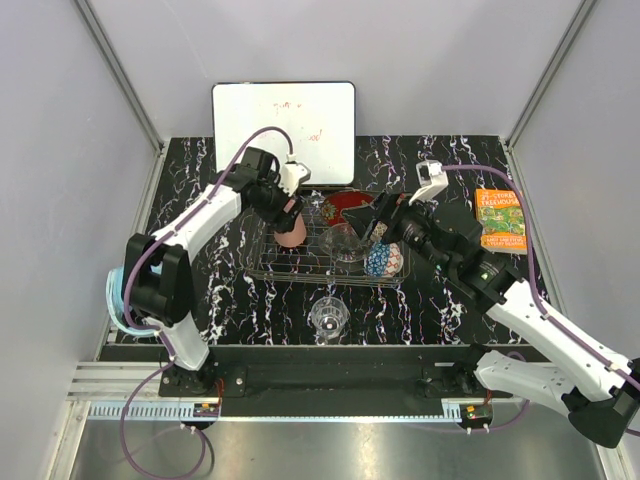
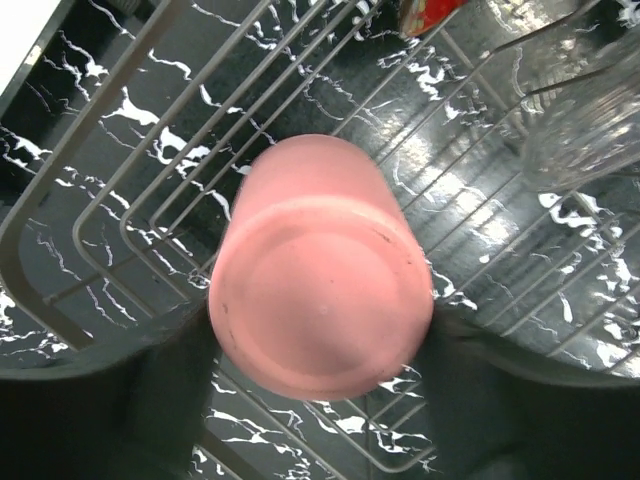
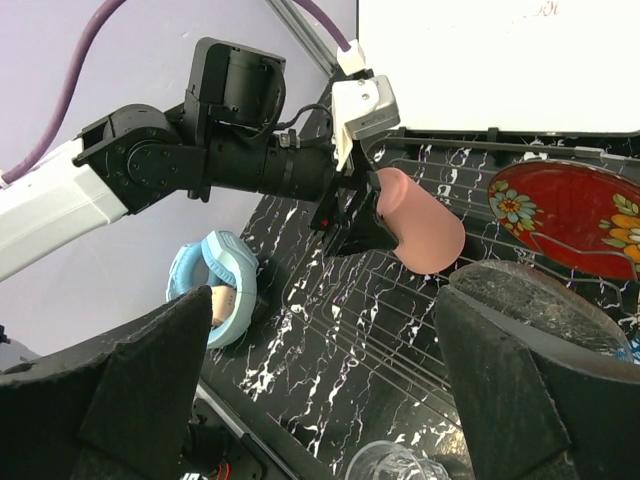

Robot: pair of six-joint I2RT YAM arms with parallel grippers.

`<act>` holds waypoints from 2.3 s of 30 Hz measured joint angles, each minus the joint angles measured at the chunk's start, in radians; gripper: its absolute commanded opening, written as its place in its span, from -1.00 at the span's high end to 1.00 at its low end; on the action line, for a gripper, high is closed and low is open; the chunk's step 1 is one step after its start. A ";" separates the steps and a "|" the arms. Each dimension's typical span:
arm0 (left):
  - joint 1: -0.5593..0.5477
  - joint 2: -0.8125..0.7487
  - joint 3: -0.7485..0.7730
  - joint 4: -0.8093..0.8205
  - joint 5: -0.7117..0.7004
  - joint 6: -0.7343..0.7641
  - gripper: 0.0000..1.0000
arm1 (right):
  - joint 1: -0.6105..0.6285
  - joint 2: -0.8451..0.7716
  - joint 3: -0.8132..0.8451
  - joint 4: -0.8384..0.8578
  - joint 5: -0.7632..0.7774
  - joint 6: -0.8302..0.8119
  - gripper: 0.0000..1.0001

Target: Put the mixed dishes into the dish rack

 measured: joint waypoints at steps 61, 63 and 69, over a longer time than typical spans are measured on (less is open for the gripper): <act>-0.549 -0.311 -0.395 -0.039 0.003 -0.210 -0.97 | 0.233 -0.262 -0.092 -0.349 0.161 -0.007 -0.68; -0.549 -0.295 -0.394 -0.033 0.006 -0.215 -0.62 | 0.233 -0.266 -0.098 -0.349 0.159 0.000 -0.67; -0.549 -0.255 -0.394 -0.027 0.032 -0.233 0.25 | 0.233 -0.285 -0.114 -0.350 0.155 0.010 -0.65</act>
